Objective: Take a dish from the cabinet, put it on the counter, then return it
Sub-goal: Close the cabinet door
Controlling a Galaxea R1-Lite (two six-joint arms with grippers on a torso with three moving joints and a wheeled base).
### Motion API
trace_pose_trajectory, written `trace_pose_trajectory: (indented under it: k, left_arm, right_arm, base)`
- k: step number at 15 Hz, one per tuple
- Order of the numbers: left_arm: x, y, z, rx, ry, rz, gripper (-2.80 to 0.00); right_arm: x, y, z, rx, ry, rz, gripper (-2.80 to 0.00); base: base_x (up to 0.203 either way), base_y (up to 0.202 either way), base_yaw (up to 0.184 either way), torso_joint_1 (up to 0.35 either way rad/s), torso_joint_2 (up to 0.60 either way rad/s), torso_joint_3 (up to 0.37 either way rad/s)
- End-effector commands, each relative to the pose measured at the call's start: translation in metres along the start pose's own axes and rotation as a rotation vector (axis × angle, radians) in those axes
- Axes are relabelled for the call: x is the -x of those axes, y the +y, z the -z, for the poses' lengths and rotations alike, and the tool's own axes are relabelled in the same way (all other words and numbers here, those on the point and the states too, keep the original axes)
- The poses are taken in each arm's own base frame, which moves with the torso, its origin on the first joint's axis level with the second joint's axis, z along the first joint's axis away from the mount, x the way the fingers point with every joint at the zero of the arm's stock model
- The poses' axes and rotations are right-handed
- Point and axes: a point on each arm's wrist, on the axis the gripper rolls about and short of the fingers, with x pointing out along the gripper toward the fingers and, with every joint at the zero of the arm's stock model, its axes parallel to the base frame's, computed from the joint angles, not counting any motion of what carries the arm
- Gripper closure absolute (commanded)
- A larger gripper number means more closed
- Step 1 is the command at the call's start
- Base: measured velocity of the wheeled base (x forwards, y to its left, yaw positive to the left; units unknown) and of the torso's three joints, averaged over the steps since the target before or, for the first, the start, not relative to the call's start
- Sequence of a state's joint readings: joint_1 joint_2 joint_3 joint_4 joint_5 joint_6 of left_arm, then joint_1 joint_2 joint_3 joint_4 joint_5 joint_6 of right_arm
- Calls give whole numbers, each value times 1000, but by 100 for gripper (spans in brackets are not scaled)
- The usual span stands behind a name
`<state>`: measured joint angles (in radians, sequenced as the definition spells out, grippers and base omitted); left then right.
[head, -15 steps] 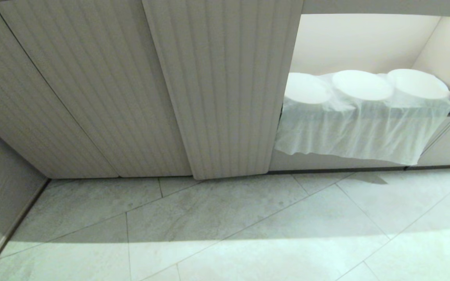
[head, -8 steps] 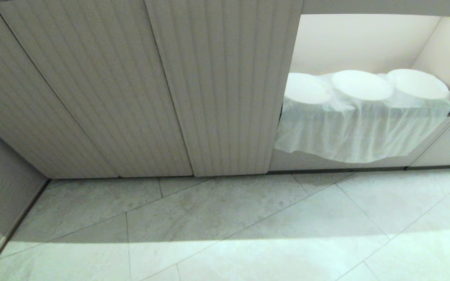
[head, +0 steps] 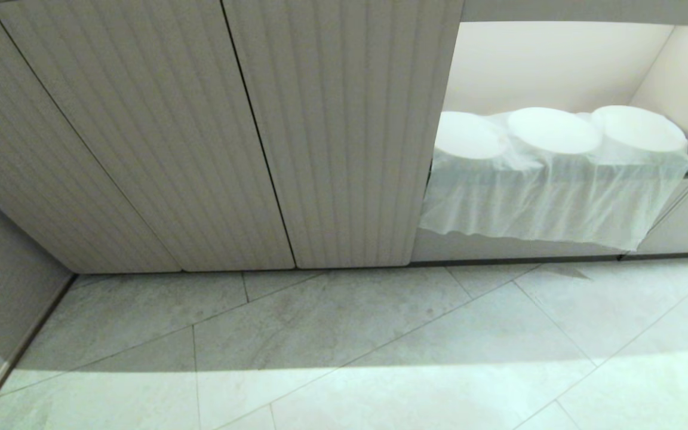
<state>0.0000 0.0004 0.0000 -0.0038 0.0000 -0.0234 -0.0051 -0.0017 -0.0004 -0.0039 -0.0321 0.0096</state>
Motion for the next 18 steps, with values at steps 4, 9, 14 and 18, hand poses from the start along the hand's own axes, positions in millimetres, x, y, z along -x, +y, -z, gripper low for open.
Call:
trace_pose_trajectory:
  k: [4,9,14,18]
  left_arm:
    - [0,0,0,0,-1,0,0]
    - [0,0,0,0,-1,0,0]
    - [0,0,0,0,-1,0,0]
    - [0,0,0,1,-1,0,0]
  right_arm:
    - [0,0,0,2,1,3,0]
    - [0,0,0,-3,1,3,0]
    - [0,0,0,-31,-1,3,0]
    - [0,-1,0,-49,-2,27,0]
  base:
    - [0,0,0,0,0,0]
    - [0,0,0,0,0,0]
    - [0,0,0,0,0,0]
    - [0,0,0,0,0,0]
